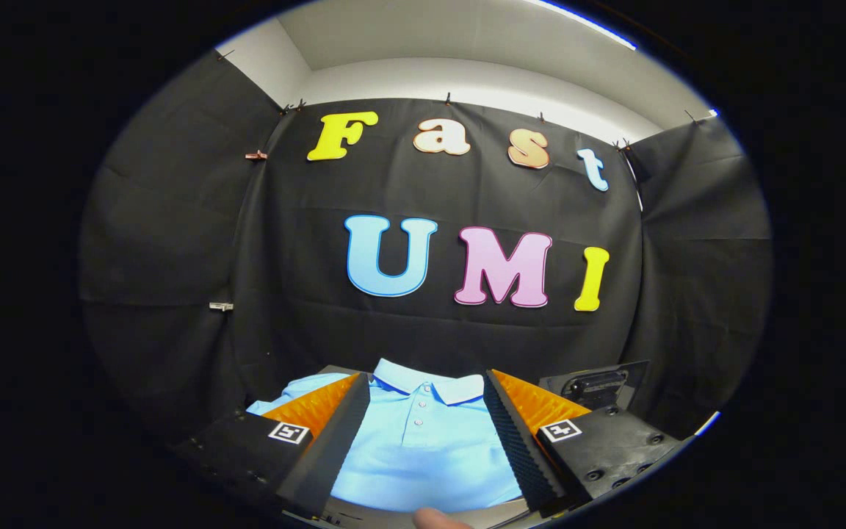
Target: Put the clothes into the washing machine and then close the washing machine lid.
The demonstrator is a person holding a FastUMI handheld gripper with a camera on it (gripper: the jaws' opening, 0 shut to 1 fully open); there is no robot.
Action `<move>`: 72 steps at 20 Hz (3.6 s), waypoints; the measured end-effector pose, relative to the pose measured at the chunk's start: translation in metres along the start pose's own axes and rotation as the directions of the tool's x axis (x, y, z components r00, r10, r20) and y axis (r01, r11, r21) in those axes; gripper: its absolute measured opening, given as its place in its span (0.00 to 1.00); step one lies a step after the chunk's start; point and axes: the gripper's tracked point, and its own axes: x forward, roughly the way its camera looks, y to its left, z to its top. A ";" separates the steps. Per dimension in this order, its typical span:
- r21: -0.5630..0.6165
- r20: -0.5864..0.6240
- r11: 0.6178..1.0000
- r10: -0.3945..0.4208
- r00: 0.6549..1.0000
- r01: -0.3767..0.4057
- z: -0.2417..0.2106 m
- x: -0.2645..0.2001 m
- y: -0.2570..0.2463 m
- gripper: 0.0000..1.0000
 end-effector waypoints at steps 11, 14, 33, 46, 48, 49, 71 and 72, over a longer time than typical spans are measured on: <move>0.052 -0.275 0.996 0.079 0.958 -0.068 -0.052 0.053 0.012 0.98; 0.058 -0.388 0.998 0.039 0.921 -0.017 -0.079 0.069 -0.002 0.98; 0.008 -0.627 0.997 0.065 0.776 -0.077 -0.136 0.092 -0.003 0.05; 0.105 -0.482 0.953 0.299 0.823 -0.285 -0.066 0.082 -0.034 0.05; 0.118 -0.444 0.932 0.359 0.821 -0.344 -0.051 0.082 -0.048 0.05; 0.126 -0.427 0.922 0.384 0.819 -0.367 -0.045 0.083 -0.057 0.05; 0.227 -0.402 0.949 0.297 0.866 -0.220 -0.085 0.129 -0.373 0.04; 0.229 -0.408 0.952 0.284 0.868 -0.204 -0.088 0.129 -0.380 0.05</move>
